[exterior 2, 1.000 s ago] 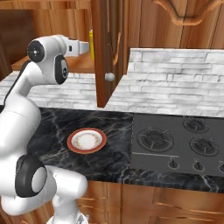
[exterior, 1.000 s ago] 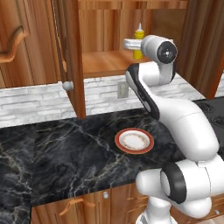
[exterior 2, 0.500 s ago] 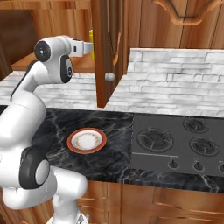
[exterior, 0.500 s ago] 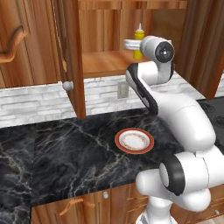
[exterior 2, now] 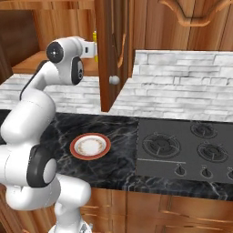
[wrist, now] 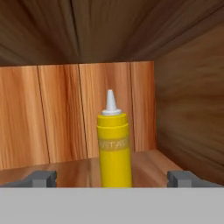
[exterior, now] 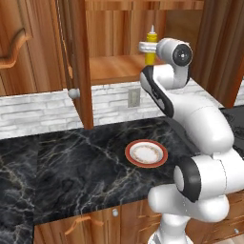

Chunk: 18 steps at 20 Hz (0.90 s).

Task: Move the hot dog bun to the plate on the dining table and place the condiment next to that plate. Then navigate to the fridge and take the sausage and place it on the plate as well.

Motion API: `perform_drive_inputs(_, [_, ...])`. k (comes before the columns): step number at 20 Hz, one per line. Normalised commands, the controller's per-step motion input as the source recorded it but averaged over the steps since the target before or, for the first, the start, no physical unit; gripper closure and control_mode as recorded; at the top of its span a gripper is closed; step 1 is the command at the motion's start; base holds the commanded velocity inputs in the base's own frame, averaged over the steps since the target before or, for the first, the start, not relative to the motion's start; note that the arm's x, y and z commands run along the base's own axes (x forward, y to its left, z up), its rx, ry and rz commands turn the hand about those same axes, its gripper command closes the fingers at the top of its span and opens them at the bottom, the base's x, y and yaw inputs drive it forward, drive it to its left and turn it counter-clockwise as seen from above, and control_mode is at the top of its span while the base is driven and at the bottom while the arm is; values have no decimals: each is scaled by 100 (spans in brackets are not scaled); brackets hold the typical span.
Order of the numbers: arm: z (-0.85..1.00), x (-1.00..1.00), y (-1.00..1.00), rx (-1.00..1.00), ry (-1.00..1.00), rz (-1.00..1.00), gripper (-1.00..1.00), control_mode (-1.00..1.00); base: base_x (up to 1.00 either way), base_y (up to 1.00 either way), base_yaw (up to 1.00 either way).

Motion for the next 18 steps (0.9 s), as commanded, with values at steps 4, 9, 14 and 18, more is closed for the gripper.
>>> perform_drive_inputs(4, [0, 31, -2, 0, 0, 0, -100, -100, 0, 0, 0])
perform_drive_inputs(9, [-15, 33, 0, 0, 0, 0, -100, -100, 0, 0, 0])
perform_drive_inputs(14, [-18, 27, 0, 0, 0, 0, -100, -100, 0, 0, 0])
perform_drive_inputs(18, [-9, 25, 0, 0, 0, 0, -100, -100, 0, 0, 0])
